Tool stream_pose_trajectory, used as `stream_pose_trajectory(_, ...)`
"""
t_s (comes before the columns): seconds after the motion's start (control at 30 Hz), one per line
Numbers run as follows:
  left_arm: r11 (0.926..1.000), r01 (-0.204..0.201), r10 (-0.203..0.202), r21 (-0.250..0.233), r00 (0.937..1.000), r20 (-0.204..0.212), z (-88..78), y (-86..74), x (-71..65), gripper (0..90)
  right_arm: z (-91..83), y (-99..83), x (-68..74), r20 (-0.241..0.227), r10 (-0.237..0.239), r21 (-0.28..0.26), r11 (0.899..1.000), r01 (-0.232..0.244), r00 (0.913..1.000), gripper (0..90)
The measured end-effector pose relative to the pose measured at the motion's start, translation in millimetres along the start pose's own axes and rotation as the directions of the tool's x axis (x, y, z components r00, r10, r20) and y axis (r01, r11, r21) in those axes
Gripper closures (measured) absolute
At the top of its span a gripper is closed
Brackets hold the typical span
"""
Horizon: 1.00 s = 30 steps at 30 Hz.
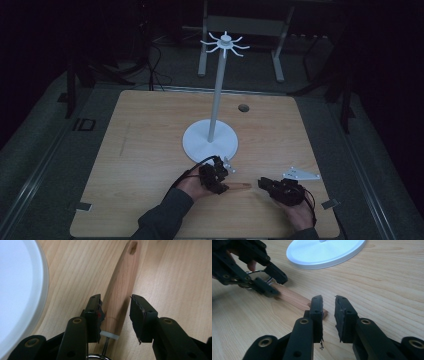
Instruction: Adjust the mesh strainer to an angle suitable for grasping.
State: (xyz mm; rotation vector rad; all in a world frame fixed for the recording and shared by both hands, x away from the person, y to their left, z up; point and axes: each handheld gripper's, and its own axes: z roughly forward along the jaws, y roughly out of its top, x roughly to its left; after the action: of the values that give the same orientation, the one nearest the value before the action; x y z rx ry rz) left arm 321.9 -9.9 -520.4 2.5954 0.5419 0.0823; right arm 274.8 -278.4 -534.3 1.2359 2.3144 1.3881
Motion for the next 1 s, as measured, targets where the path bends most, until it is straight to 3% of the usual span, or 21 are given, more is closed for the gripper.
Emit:
stream_pose_trajectory(0.23,0.9985,0.023,-0.022,0.049,0.9995,-0.022,-3.6,-3.8,6.1,67.7,0.9,-1.5,-0.5,0.000,0.003,0.006,1.000,-0.003,1.0000,74.7)
stream_pose_trajectory(0.3,0.9968,0.048,-0.046,0.064,0.9986,-0.028,-6.5,-7.3,10.4,68.5,0.7,-1.7,-1.0,-0.002,0.007,0.006,1.000,-0.007,1.0000,73.6)
stream_pose_trajectory(0.33,0.9938,0.083,-0.082,0.074,0.9964,-0.020,-9.4,-11.4,16.6,68.5,0.9,-1.8,-1.5,-0.004,0.007,0.008,1.000,-0.007,1.0000,72.2)
stream_pose_trajectory(0.5,0.9859,0.135,-0.133,0.099,0.9908,-0.020,-12.9,-15.1,24.3,68.0,2.4,-2.1,-1.3,-0.004,0.007,0.012,1.000,-0.007,1.0000,70.3)
stream_pose_trajectory(0.8,0.9689,0.183,-0.183,0.167,0.9830,-0.012,-10.9,-17.4,31.0,65.2,3.7,-3.2,-1.0,-0.006,0.013,0.014,1.000,-0.013,0.9999,69.0)
stream_pose_trajectory(1.0,0.9573,0.194,-0.196,0.215,0.9806,-0.012,-10.3,-18.8,33.8,63.8,3.9,-4.3,-1.5,-0.007,0.016,0.016,1.000,-0.016,0.9998,68.6)
